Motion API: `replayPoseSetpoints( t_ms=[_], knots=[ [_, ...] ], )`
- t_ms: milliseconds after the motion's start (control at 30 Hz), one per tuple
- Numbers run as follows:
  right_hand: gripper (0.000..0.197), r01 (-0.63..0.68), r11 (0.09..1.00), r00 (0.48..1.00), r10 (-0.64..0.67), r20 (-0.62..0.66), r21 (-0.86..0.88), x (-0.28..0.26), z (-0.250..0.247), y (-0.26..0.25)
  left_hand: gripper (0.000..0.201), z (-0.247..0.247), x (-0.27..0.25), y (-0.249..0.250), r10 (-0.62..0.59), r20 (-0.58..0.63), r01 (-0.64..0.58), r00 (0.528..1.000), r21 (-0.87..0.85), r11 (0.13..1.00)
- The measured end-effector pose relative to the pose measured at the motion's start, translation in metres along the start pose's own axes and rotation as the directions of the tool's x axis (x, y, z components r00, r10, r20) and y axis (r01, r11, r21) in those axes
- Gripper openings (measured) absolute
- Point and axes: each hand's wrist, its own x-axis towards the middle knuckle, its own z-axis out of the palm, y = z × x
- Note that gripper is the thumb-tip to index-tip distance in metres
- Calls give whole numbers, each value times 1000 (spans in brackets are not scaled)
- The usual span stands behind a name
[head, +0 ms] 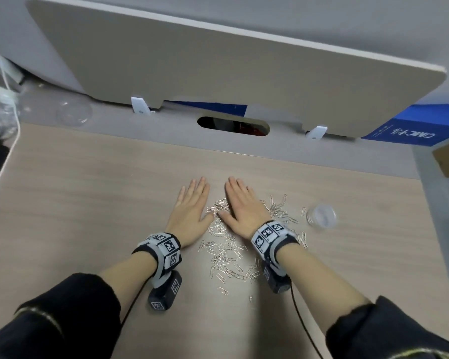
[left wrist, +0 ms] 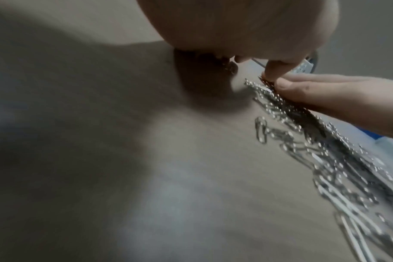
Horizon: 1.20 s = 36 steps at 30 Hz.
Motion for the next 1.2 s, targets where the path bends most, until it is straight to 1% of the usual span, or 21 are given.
replayPoseSetpoints(
  t_ms=[67, 133, 167, 200, 233, 267, 300, 333, 367, 433, 533, 567, 633, 733, 800, 867, 967, 1033, 1067, 1100, 1200],
  knots=[
    [78, 62, 998, 998, -61, 30, -27, -16, 9, -9, 78, 3, -7, 4, 11, -7, -11, 1000, 13, 1000],
    [78, 73, 997, 997, -72, 21, -17, -32, 14, -12, 78, 5, -12, 13, 23, 21, -24, 1000, 24, 999],
    [77, 34, 999, 999, -33, -22, 22, -38, 14, -10, 79, 6, -13, 17, 29, 36, -30, 999, 29, 999],
    [77, -39, 996, 995, 46, -86, 82, -44, 12, -6, 80, 6, -13, 22, 36, 48, -38, 998, 29, 999],
    [75, -131, 979, 976, 155, -153, 154, -49, 9, 1, 80, 6, -13, 27, 44, 59, -46, 997, 25, 999],
    [74, -224, 948, 942, 270, -200, 226, -54, 8, 10, 81, 7, -12, 30, 47, 68, -48, 997, 21, 999],
    [73, -306, 906, 900, 375, -220, 292, -58, 7, 20, 82, 7, -10, 33, 49, 75, -51, 996, 21, 998],
    [72, -373, 862, 862, 459, -215, 344, -63, 7, 31, 82, 8, -9, 35, 54, 83, -56, 995, 26, 998],
    [71, -419, 826, 834, 515, -200, 377, -68, 7, 41, 83, 9, -7, 38, 58, 90, -62, 994, 32, 998],
    [72, -467, 794, 808, 562, -177, 389, -74, 6, 58, 83, 12, -4, 45, 71, 100, -75, 992, 38, 997],
    [71, -517, 792, 797, 584, -156, 325, -76, 6, 75, 83, 16, 0, 57, 87, 100, -91, 991, 33, 995],
    [71, -524, 794, 798, 585, -148, 308, -76, 7, 77, 84, 18, 1, 61, 91, 103, -96, 990, 36, 995],
    [72, -491, 826, 829, 541, -144, 277, -77, 13, 71, 85, 21, 1, 66, 103, 107, -109, 989, 46, 993],
    [74, -354, 912, 913, 385, -134, 208, -89, 28, 47, 82, 31, -4, 74, 149, 112, -156, 982, 55, 986],
    [75, -267, 947, 950, 290, -114, 181, -95, 35, 34, 80, 35, -8, 77, 177, 119, -184, 977, 50, 982],
    [75, -243, 947, 953, 273, -132, 209, -91, 29, 32, 80, 36, -10, 79, 179, 109, -181, 978, 12, 983],
    [75, -345, 908, 903, 390, -181, 236, -66, 10, 48, 83, 32, -9, 80, 149, 92, -143, 984, -70, 987],
    [76, -410, 885, 885, 445, -136, 222, -50, -1, 61, 84, 31, -10, 78, 145, 86, -137, 986, -94, 986],
    [77, -410, 887, 893, 437, -105, 212, -46, -2, 63, 84, 30, -11, 77, 141, 82, -133, 987, -101, 986],
    [78, -380, 904, 912, 402, -85, 197, -45, 0, 63, 84, 31, -13, 76, 133, 82, -125, 988, -104, 987],
    [78, -196, 970, 976, 206, -63, 142, -64, 12, 49, 84, 35, -13, 74, 118, 74, -110, 990, -99, 989]
  ],
)
